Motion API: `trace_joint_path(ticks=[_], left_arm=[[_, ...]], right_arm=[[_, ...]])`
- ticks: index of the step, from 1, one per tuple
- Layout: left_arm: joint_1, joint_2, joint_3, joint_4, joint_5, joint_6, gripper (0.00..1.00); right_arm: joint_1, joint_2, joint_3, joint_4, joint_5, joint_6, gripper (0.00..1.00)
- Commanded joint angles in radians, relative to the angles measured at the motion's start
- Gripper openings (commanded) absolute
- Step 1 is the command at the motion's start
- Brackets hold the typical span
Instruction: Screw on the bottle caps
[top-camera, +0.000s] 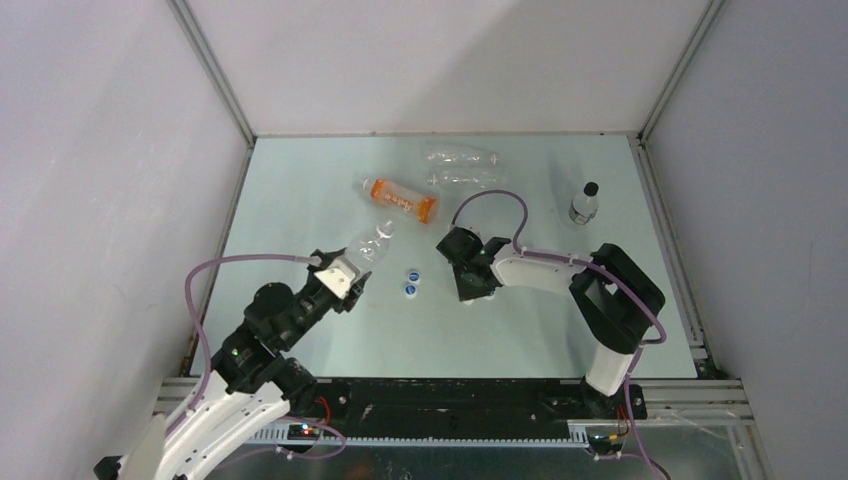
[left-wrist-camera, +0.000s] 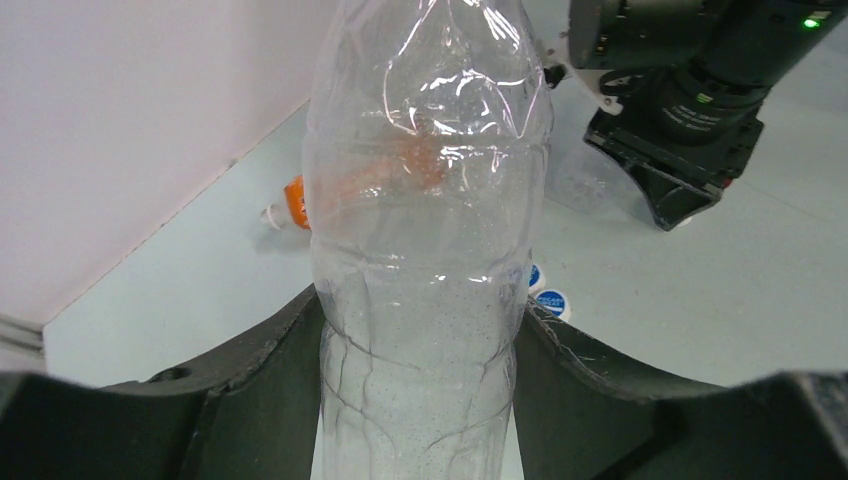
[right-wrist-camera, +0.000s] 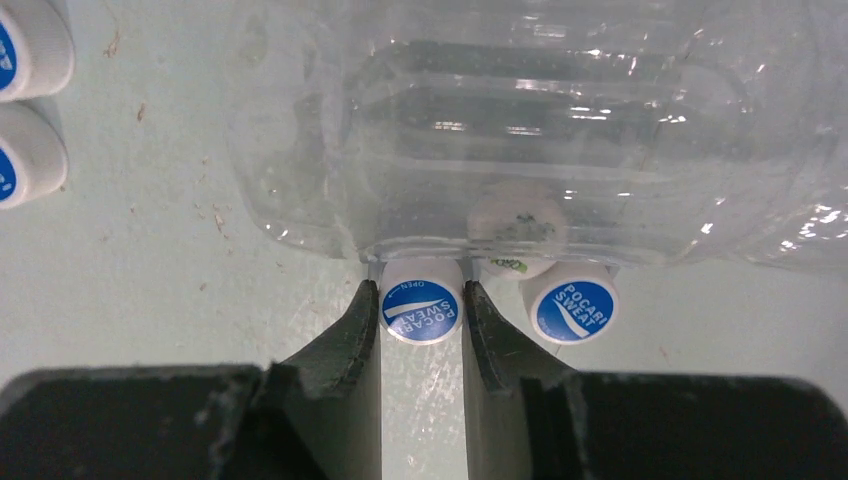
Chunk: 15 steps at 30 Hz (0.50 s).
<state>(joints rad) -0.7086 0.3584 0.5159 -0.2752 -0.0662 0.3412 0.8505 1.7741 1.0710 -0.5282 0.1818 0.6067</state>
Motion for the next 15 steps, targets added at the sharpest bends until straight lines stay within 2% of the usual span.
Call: trace_joint_path(ticks=[1,7,11,12,15], left_arm=[[-0.002,0.043,0.002,0.035,0.12,0.023,0.41],[0.011,0.17,0.037,0.054,0.254,0.032,0.31],[0.104,0.268,0.059,0.106,0.465,0.028,0.3],[0.126,0.282,0.068,0.117,0.554,0.021,0.3],[0.201,0.346,0.087,0.153,0.702,0.024,0.33]], right_arm=[[0.011,-0.125,0.026,-0.015,-0.004,-0.079,0.0],[0.007,-0.356,0.027,-0.02,-0.112,-0.281,0.0],[-0.022,-0.531,0.026,-0.002,-0.236,-0.435,0.0],[-0.036,-0.56,0.027,0.004,-0.282,-0.479,0.0],[-0.083,-0.69,0.026,0.017,-0.403,-0.572,0.0]])
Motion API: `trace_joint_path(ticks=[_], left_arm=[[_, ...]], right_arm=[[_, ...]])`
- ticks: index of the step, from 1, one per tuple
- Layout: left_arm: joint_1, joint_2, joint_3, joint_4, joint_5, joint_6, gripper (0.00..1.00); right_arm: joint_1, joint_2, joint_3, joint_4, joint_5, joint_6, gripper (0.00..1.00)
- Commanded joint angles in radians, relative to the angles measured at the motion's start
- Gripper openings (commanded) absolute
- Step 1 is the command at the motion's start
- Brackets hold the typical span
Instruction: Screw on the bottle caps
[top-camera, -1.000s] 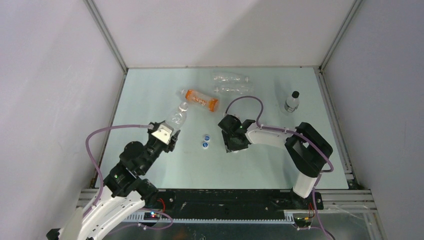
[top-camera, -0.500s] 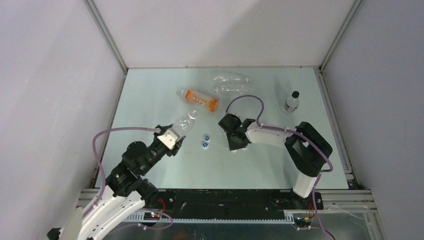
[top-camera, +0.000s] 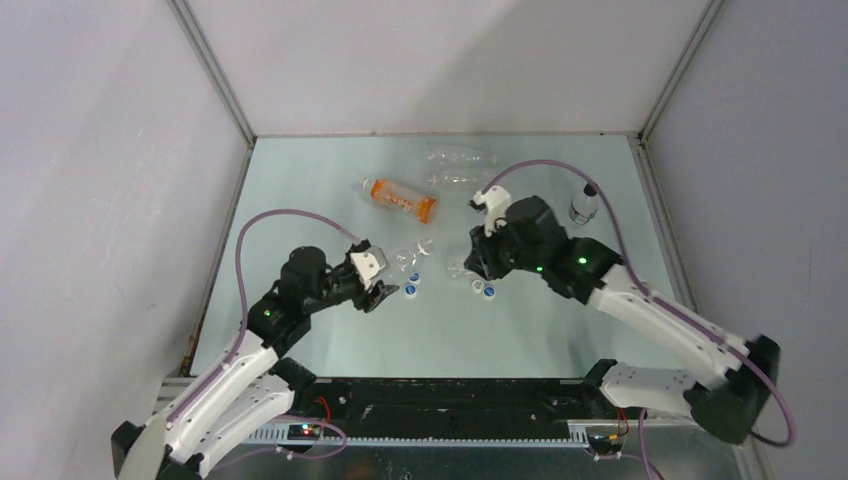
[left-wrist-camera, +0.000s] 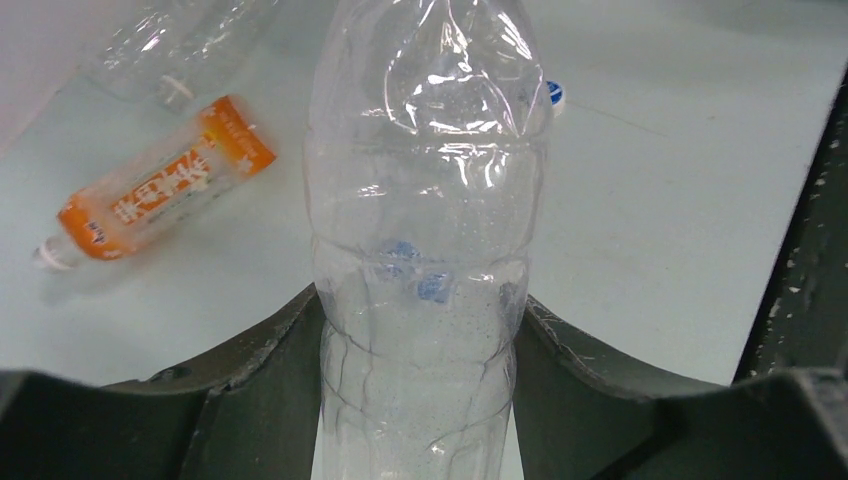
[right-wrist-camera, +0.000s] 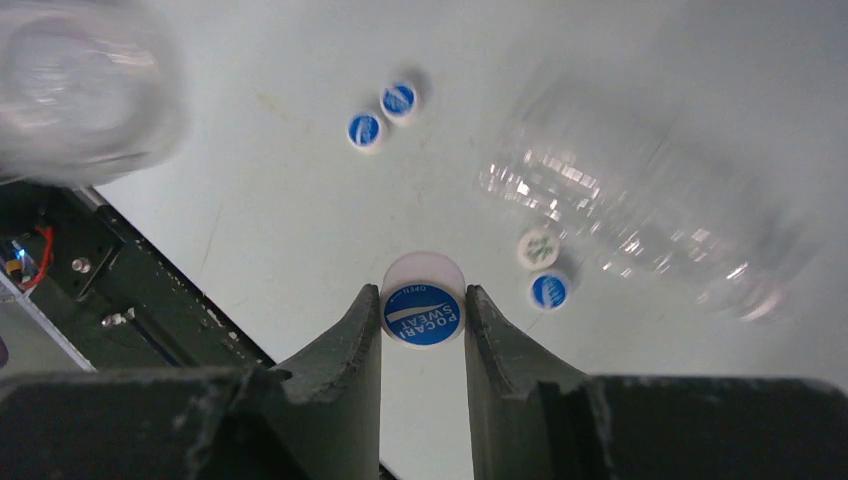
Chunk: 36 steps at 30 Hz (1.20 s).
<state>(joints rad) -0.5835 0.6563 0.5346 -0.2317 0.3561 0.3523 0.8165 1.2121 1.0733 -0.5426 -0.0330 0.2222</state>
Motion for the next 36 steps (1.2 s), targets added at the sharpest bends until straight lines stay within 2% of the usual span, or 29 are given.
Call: trace_joint_path(ticks=[1,3,8,10,14,19,30,36], left_arm=[[0.084,0.06,0.084,0.105,0.338,0.027,0.33],[0.101,0.106,0.124,0.062,0.424,0.057,0.32],[0.106,0.228,0.249,-0.092,0.595,0.16,0.3],[0.106,0.26,0.292,-0.147,0.627,0.193,0.3],[0.104,0.307,0.383,-0.259,0.666,0.266,0.29],[0.09,0.349,0.46,-0.399,0.665,0.346,0.28],[0.079,0.35,0.495,-0.429,0.652,0.351,0.28],[0.077,0.361,0.523,-0.441,0.657,0.338,0.26]], right_arm=[[-0.061,-0.152,0.024,0.043,-0.216,-0.226,0.0],[-0.098,-0.23,0.025,0.06,-0.323,-0.292,0.0],[-0.158,-0.309,0.025,0.114,-0.555,-0.429,0.0],[-0.175,-0.323,0.024,0.126,-0.639,-0.514,0.0],[-0.19,-0.325,0.025,0.162,-0.745,-0.584,0.0],[-0.191,-0.3,0.024,0.203,-0.83,-0.632,0.0],[-0.16,-0.252,0.024,0.261,-0.898,-0.707,0.0],[-0.146,-0.23,0.024,0.225,-0.925,-0.769,0.0]])
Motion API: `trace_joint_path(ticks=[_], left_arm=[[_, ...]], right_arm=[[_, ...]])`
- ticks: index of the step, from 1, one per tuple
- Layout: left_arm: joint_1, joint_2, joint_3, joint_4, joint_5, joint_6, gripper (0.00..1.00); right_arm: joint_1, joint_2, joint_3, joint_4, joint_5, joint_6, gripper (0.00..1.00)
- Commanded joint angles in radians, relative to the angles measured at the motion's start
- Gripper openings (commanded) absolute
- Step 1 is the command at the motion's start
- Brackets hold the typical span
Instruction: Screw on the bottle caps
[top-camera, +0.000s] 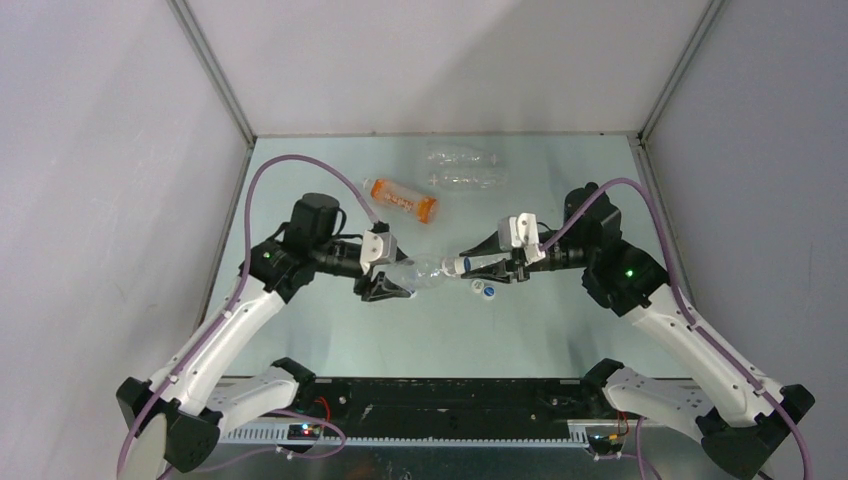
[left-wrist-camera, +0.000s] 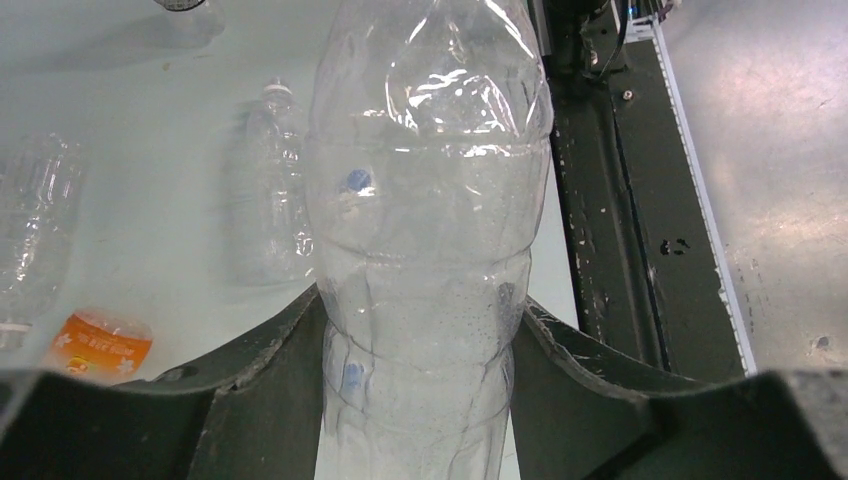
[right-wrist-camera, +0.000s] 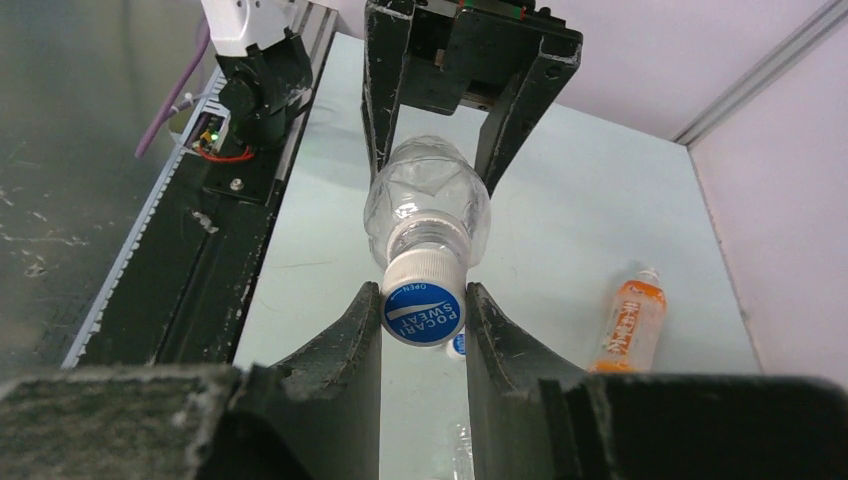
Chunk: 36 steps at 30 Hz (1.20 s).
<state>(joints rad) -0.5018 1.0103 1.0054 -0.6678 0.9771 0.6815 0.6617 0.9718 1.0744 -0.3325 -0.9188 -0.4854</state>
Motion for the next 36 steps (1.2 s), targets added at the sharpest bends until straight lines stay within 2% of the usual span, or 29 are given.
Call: trace_joint_path(ticks=[1,13,18,24,28,30,33,35,36], left_arm=[[-0.004,0.007,0.057,-0.009,0.037,0.007,0.25],[-0.018,0.053,0.14,-0.162,0.044,0.054,0.19],[-0.018,0.092,0.195,-0.256,0.085,0.12,0.15],[-0.024,0.186,0.333,-0.504,0.158,0.254,0.08],[-0.038,0.243,0.382,-0.595,0.151,0.32,0.07],[-0.044,0.241,0.38,-0.583,0.155,0.318,0.07],[-0.052,0.215,0.355,-0.492,0.138,0.229,0.07],[-0.059,0.167,0.304,-0.351,0.09,0.115,0.07],[-0.064,0.12,0.254,-0.227,0.036,0.073,0.07]], right_arm=[[0.01,0.016,0.024,0.006,-0.039,-0.077,0.0],[0.024,0.055,0.022,0.011,-0.062,-0.124,0.0],[0.024,0.072,0.023,-0.078,-0.126,-0.27,0.0],[0.029,0.099,0.024,-0.169,-0.173,-0.493,0.0],[0.039,0.114,0.023,-0.157,-0.168,-0.543,0.0],[0.04,0.121,0.023,-0.138,-0.163,-0.531,0.0],[0.045,0.132,0.023,-0.096,-0.153,-0.456,0.0],[0.053,0.136,0.023,-0.064,-0.14,-0.37,0.0],[0.058,0.138,0.023,-0.053,-0.134,-0.336,0.0]])
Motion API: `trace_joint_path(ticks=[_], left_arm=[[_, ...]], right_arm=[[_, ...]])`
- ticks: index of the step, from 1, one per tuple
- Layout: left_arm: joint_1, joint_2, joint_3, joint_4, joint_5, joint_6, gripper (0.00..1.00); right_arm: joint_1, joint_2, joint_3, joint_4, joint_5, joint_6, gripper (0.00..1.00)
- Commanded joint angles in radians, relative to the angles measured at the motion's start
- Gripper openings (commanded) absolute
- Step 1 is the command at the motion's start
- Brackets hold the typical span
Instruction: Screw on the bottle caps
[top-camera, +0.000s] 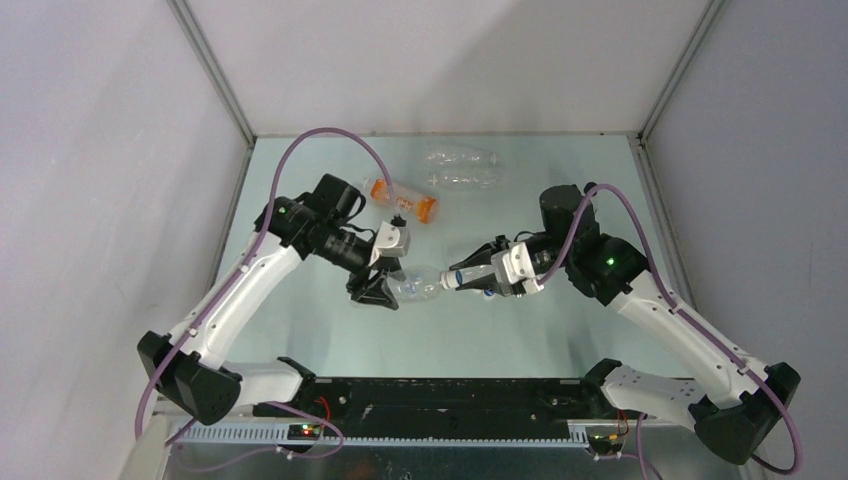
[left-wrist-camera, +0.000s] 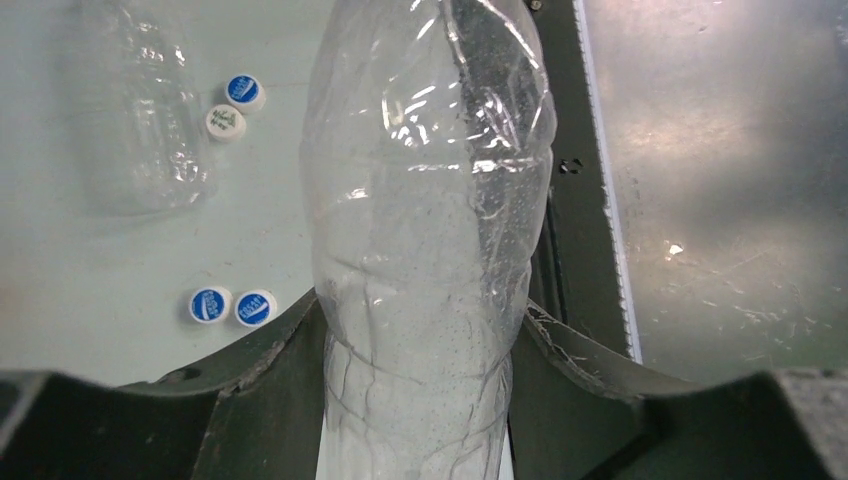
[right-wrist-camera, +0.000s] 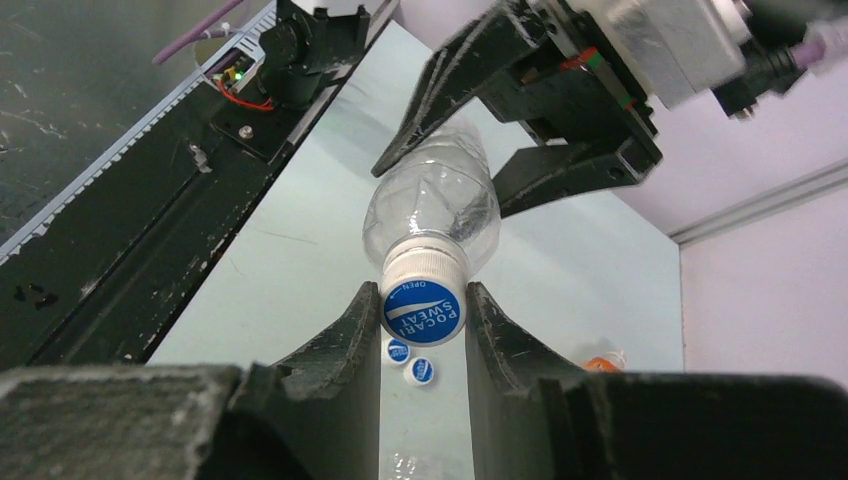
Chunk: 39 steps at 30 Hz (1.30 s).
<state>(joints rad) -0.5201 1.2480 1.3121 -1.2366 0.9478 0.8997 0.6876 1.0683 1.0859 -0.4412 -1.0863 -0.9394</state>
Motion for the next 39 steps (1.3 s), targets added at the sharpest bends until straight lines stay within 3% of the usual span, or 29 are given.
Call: trace_joint_path(ticks=[1,3,5,9,16,19,20,23,28,31,35,39], left_arm=[[-0.049,-0.141,-0.077,0.404,0.035,-0.225,0.07],[-0.058,-0.223,-0.161,0.642,-0.072,-0.317,0.07],[-0.07,-0.295,-0.232,0.777,-0.176,-0.369,0.07],[-0.134,-0.402,-0.341,0.937,-0.449,-0.364,0.09],[-0.332,-0.453,-0.466,1.169,-0.833,-0.242,0.12],[-0.484,-0.448,-0.573,1.421,-1.129,-0.165,0.1],[-0.515,-0.442,-0.598,1.548,-1.185,-0.106,0.1],[-0.617,-0.365,-0.66,1.713,-1.372,-0.009,0.09],[-0.613,-0.345,-0.654,1.644,-1.374,-0.096,0.04],[-0.572,-0.368,-0.653,1.541,-1.319,-0.172,0.03],[-0.498,-0.403,-0.638,1.347,-1.195,-0.253,0.02],[-0.395,-0.429,-0.606,1.163,-0.959,-0.313,0.02]], right_arm=[[0.035,0.042,0.011,0.08,0.052,0.195,0.0],[0.042,0.042,0.012,0.118,0.102,0.333,0.0],[0.051,0.04,0.012,0.144,0.164,0.47,0.0],[0.083,0.036,0.012,0.179,0.305,0.737,0.0],[0.113,0.039,0.013,0.214,0.609,1.303,0.0],[0.116,0.054,0.028,0.183,0.734,1.534,0.0],[0.117,0.071,0.042,0.136,0.754,1.61,0.0],[0.116,0.11,0.116,0.019,0.853,1.729,0.0],[0.107,0.091,0.127,-0.02,0.922,1.747,0.1],[0.103,0.06,0.128,-0.012,0.938,1.674,0.18],[0.086,0.03,0.128,0.039,0.876,1.543,0.36],[0.067,-0.005,0.128,0.092,0.757,1.356,0.54]])
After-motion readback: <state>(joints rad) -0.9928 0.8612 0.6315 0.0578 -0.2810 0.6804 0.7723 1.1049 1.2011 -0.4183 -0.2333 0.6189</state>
